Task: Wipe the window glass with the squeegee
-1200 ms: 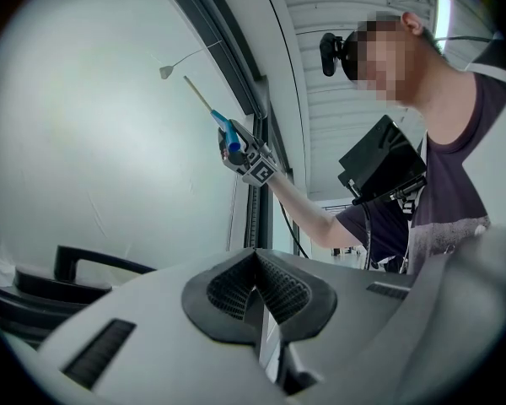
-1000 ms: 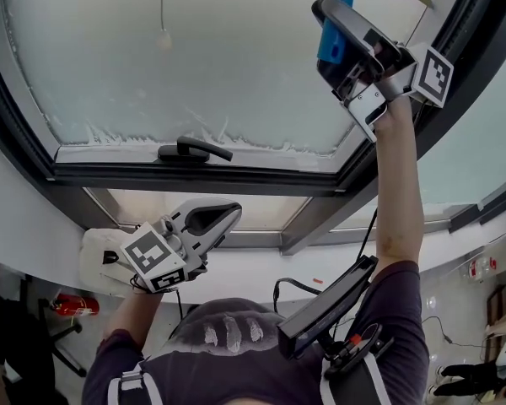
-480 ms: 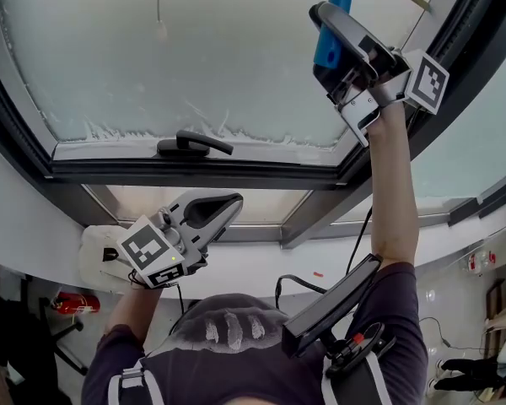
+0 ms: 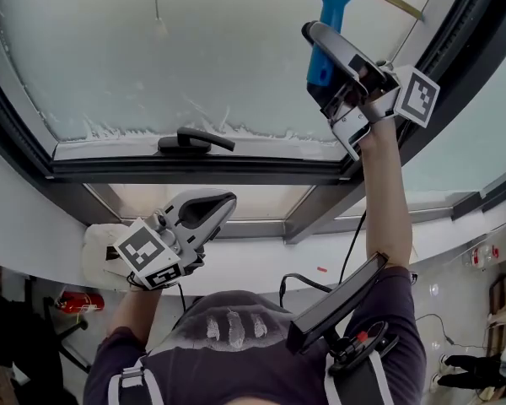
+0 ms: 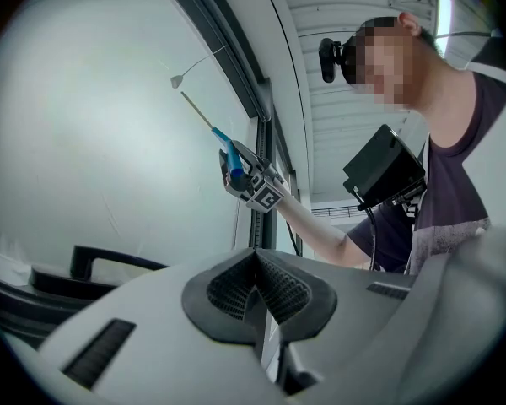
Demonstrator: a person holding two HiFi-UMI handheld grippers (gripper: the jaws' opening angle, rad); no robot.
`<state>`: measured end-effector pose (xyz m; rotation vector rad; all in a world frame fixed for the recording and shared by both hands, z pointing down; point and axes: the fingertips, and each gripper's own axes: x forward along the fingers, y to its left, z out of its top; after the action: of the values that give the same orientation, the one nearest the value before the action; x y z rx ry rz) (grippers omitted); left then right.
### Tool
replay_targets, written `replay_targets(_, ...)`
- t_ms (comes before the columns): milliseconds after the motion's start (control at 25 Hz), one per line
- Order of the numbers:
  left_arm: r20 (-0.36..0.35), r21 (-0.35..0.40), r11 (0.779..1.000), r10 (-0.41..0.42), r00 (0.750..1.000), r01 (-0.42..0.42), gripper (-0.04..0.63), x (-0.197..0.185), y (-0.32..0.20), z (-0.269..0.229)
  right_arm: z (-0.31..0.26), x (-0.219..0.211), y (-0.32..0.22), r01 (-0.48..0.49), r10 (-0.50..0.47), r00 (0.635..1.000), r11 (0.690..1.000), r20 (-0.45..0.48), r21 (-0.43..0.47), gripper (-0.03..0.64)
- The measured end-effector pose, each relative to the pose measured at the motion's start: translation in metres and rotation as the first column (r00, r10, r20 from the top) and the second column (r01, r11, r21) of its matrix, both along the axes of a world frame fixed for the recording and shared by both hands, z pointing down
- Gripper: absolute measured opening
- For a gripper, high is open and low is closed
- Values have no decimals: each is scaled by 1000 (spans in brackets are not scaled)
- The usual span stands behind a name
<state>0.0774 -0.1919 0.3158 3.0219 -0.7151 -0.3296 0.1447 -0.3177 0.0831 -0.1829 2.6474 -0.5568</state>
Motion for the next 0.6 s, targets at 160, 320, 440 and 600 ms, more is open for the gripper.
replay_targets(160,-4,-22,1000,-17,1000,17,9,-5,0,5,14,-2,0,1,-1,1000,1000,26,-15,130)
replay_targets(320,-7,-48,999,-19,1000,19,8,-5,4,11,24,-1,0,0,0,1000,1000,28,-22,130)
replay_targets(440,0,-58,998,-16,1000,16,8,-5,7,16,30,1,0,-7,7,1000,1000,17,-20,130)
replay_targets(600,12,-81,997,-13,1000,14,8,-4,12,26,42,1,2,-10,10,1000,1000,8,-27,130)
